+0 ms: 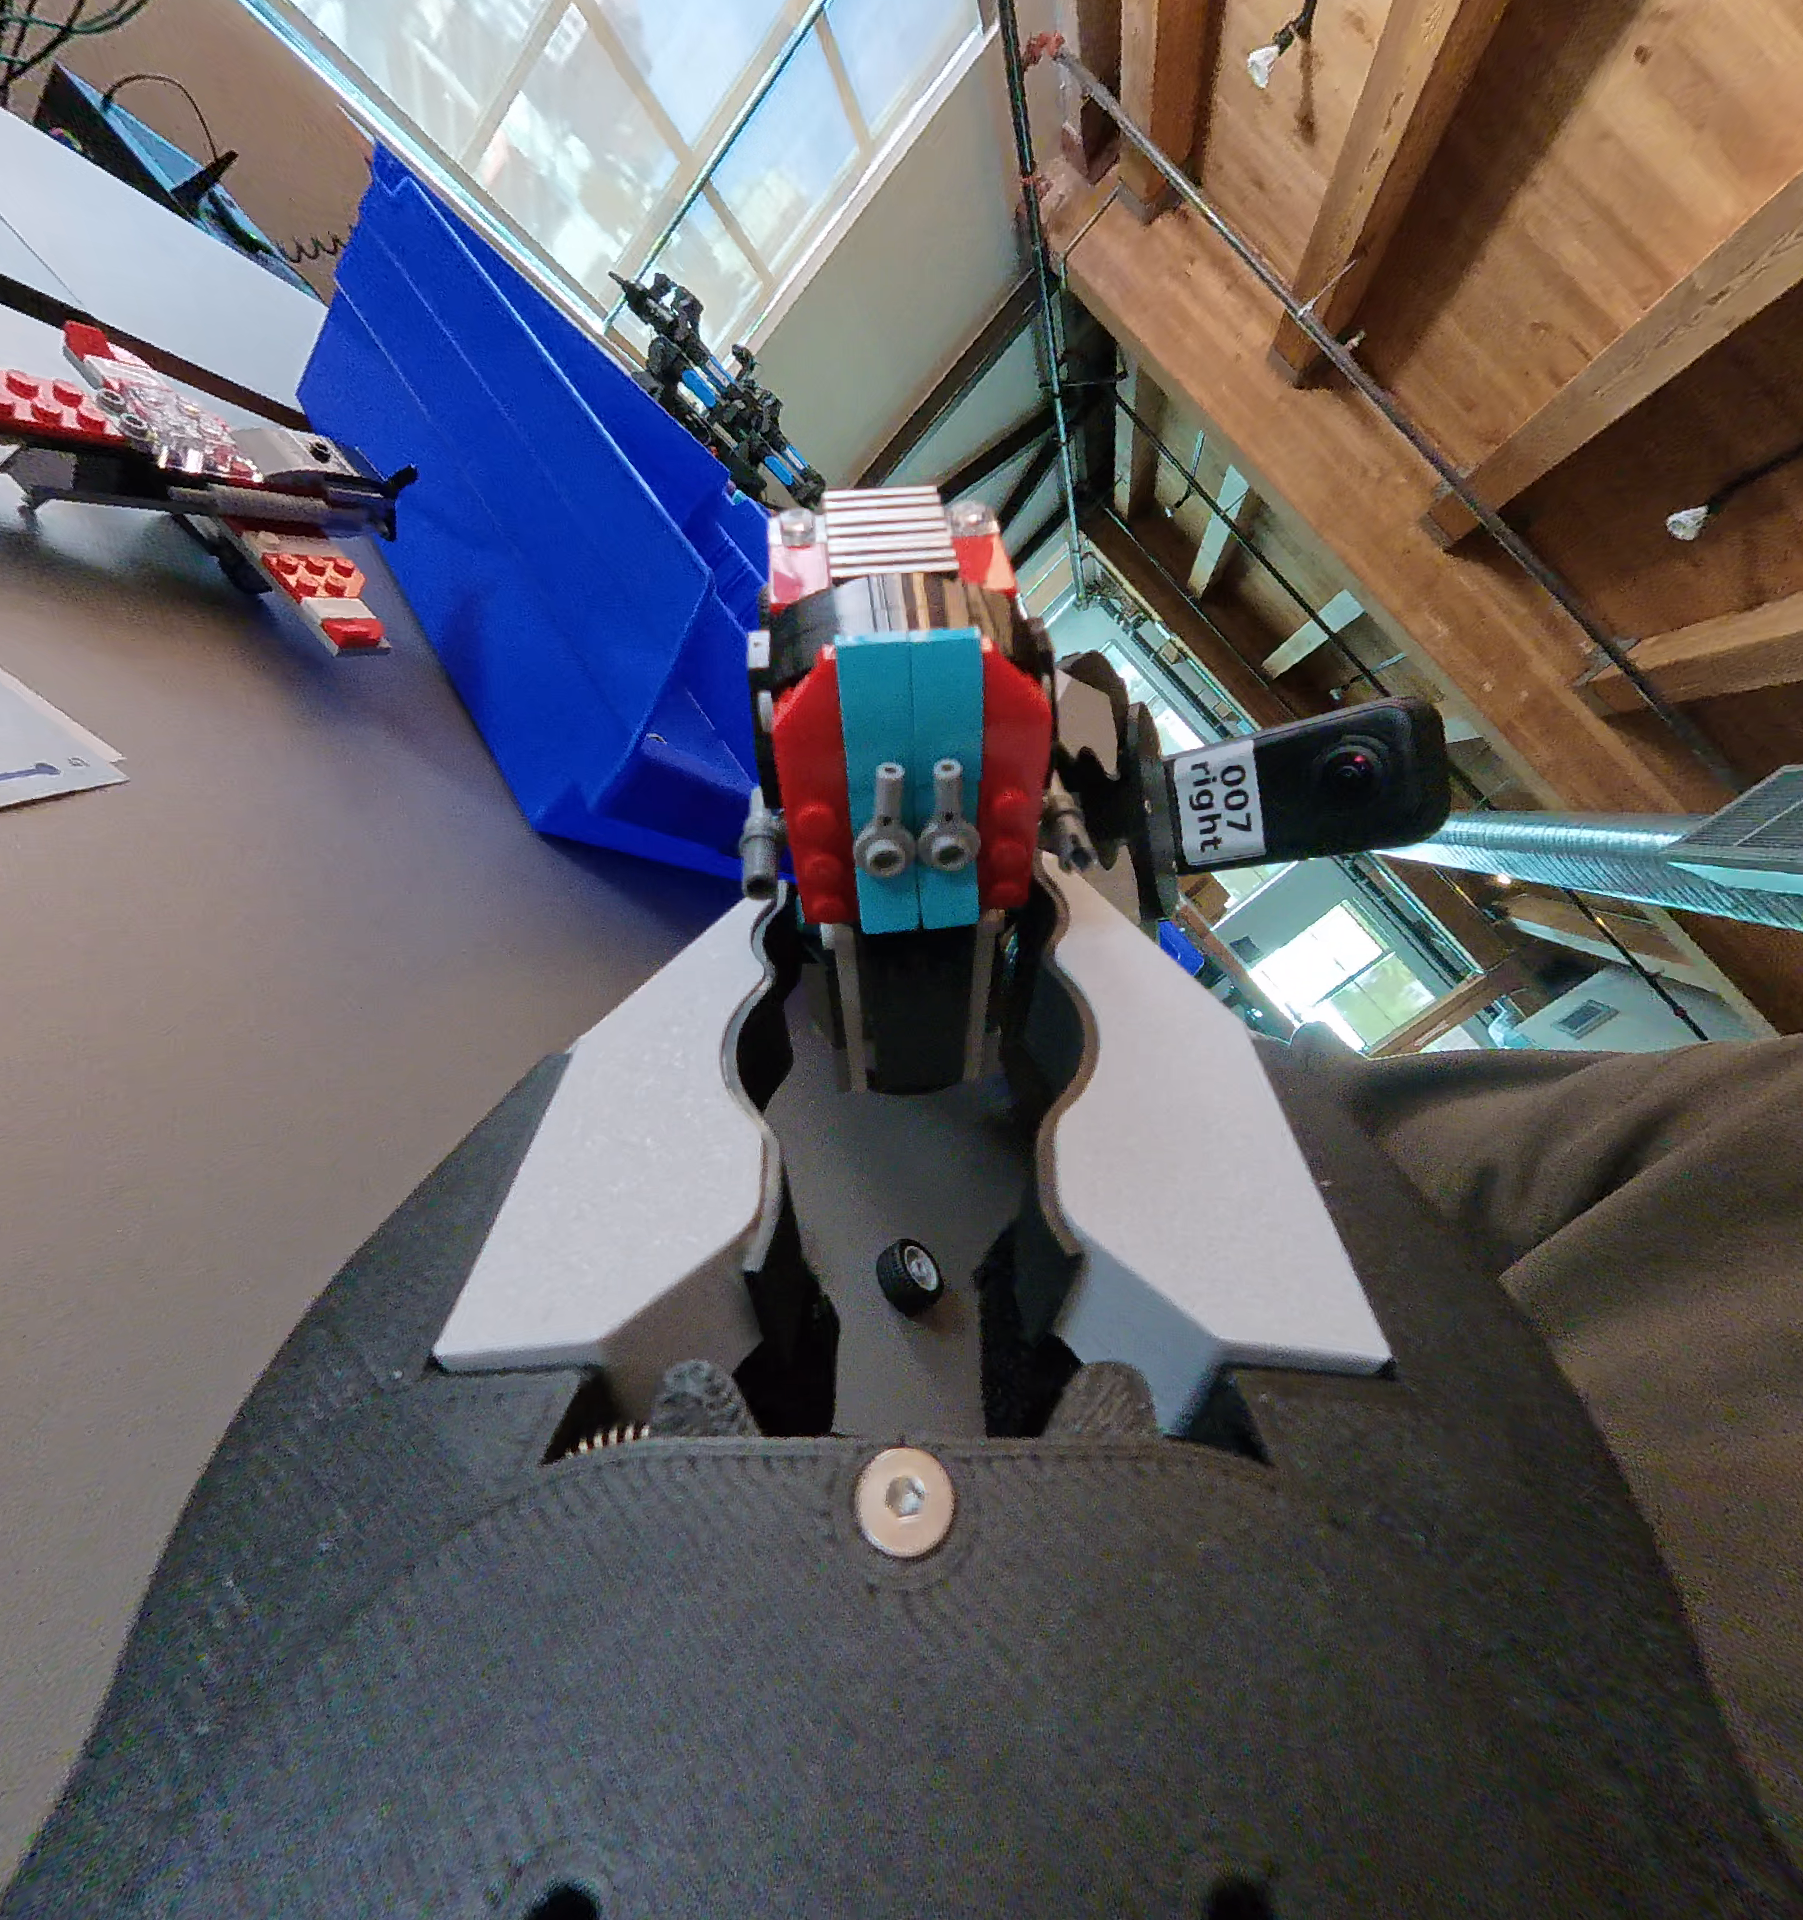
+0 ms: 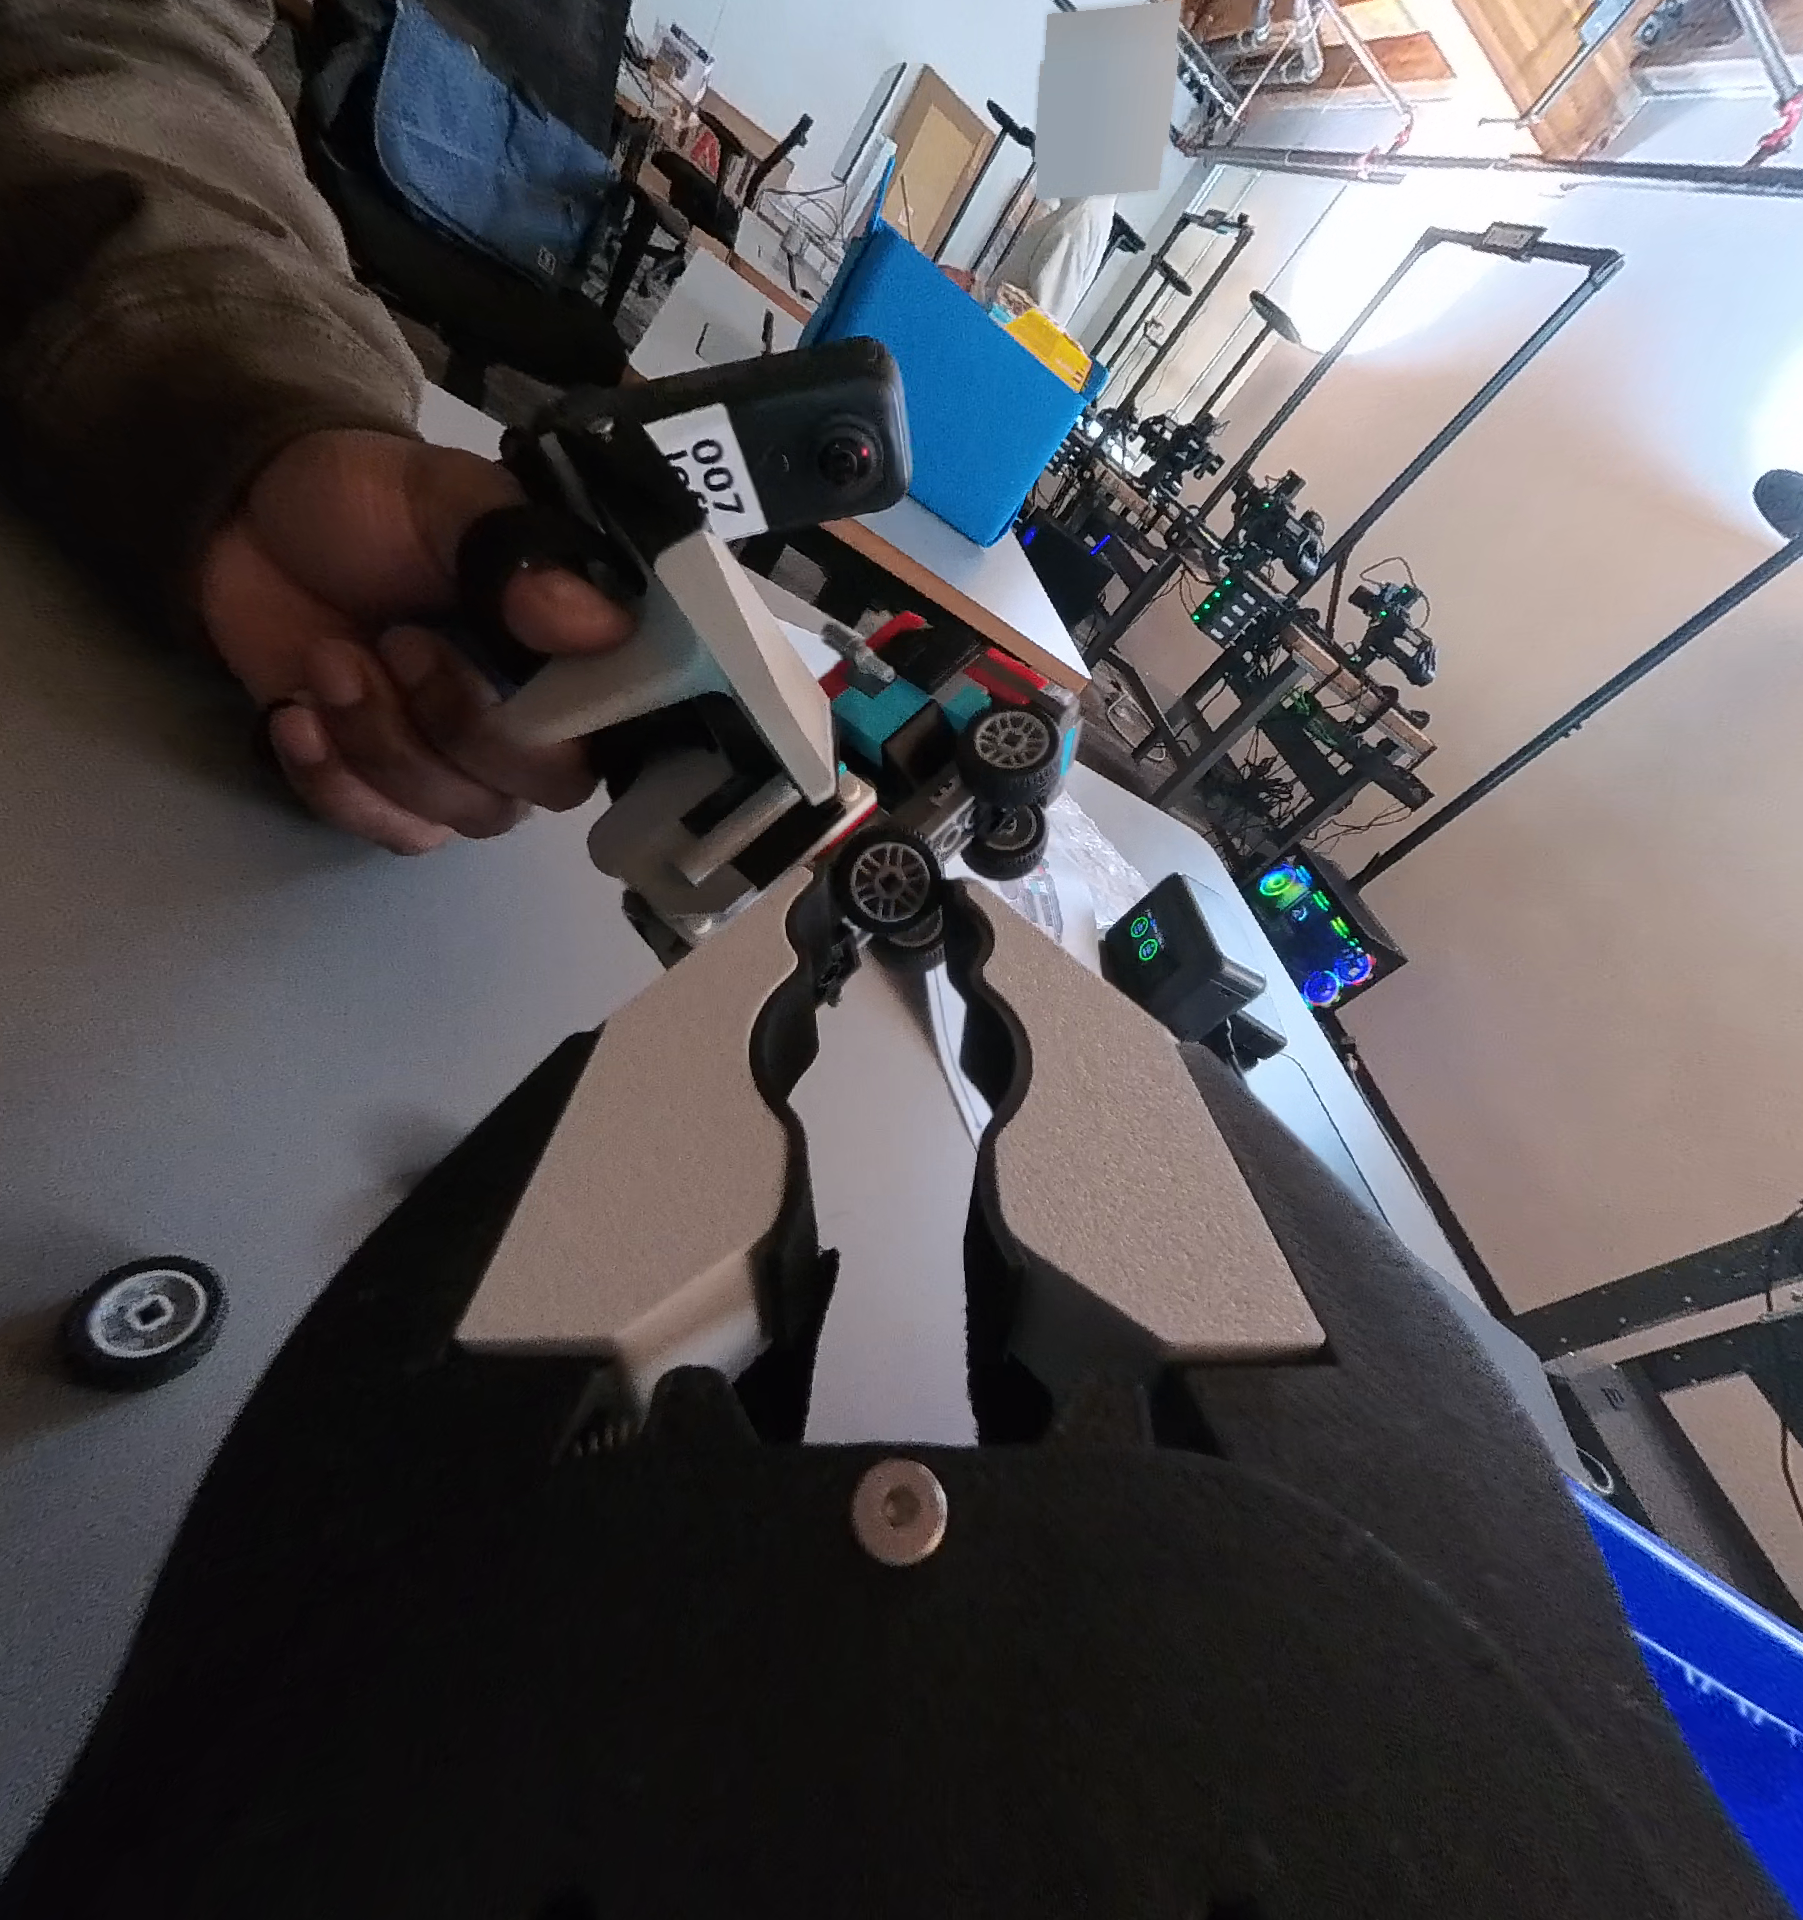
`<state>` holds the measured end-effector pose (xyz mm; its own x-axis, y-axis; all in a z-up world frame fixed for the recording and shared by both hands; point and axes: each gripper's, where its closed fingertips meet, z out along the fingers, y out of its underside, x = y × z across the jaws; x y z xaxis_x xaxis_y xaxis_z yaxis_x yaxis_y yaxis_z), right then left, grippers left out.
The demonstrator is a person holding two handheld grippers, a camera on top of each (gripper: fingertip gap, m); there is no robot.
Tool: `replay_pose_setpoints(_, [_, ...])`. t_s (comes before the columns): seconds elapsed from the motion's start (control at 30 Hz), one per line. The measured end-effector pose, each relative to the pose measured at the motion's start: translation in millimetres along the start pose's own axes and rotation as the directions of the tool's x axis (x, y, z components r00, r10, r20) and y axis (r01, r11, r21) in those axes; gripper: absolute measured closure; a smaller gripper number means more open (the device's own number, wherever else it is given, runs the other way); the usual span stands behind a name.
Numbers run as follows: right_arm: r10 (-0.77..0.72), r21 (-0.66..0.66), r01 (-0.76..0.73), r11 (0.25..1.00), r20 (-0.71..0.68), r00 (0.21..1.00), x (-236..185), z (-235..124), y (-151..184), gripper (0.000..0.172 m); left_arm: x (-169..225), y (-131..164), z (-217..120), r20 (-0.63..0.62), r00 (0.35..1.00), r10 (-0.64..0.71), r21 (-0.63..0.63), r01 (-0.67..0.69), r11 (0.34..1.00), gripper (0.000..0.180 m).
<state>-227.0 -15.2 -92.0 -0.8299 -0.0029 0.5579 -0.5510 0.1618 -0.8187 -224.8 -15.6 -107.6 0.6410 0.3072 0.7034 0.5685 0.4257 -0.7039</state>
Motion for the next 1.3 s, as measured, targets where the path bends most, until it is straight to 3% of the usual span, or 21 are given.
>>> replay_pose_setpoints(0.83, [0.083,0.054,-0.079,0.995,-0.069,0.994,3.7,0.6,3.4,0.15,-6.9,-4.2,-3.5,0.194,0.931,0.309,-0.047,-0.306,0.951,0.136])
replay_pose_setpoints(1.3, [0.195,0.131,-0.187,0.974,-0.055,0.979,2.1,0.2,-1.5,0.15,-3.9,-2.9,-3.1,0.202,0.913,0.354,-0.059,-0.349,0.935,0.136])
